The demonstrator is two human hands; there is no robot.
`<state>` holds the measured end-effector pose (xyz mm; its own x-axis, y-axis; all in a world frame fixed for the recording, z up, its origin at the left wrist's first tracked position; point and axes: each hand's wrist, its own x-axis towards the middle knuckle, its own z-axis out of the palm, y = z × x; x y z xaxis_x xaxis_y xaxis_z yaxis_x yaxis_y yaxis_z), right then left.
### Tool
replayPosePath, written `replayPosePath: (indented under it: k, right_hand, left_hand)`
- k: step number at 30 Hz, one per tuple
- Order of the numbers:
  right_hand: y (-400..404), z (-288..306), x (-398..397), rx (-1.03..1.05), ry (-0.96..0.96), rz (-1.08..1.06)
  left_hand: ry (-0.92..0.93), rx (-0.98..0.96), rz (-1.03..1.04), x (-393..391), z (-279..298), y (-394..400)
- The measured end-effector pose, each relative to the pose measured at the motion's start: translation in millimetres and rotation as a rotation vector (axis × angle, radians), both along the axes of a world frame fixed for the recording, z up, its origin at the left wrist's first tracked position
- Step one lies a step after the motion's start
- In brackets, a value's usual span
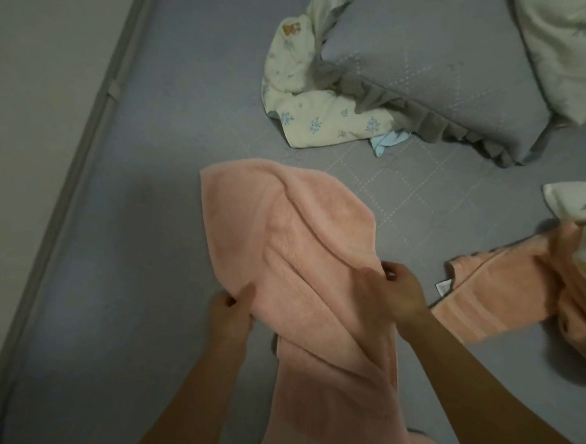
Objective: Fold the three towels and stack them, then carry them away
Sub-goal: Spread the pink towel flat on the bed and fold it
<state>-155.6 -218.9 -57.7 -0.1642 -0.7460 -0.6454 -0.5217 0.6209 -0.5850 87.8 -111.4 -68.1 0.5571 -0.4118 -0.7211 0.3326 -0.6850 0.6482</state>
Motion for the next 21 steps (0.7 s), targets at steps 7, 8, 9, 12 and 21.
replayPosePath:
  k: [7, 8, 9, 12, 21]
  right_hand:
    - [-36.3, 24.2, -27.1, -0.272, -0.035, -0.135]
    - [-33.4, 25.1, -27.1, -0.189, -0.016, 0.012]
    - [-28.1, 24.2, -25.9, -0.053, -0.008, 0.166]
    - [-21.8, 18.7, -21.3, 0.242, -0.087, 0.307]
    - [-94.6, 9.1, 17.0, 0.198, -0.246, -0.057]
  left_hand:
    - [-0.348, 0.051, -0.134, 87.8, 25.0, -36.3]
    - [-0.281, 0.14, -0.185, 97.9, 25.6, -36.1]
    - [-0.188, 0.251, -0.269, 105.1, 26.9, -33.7]
    - [-0.075, 0.48, -0.626, 112.1, 29.9, -27.1]
    - [-0.339, 0.074, -0.421, 131.1, -0.8, -159.0]
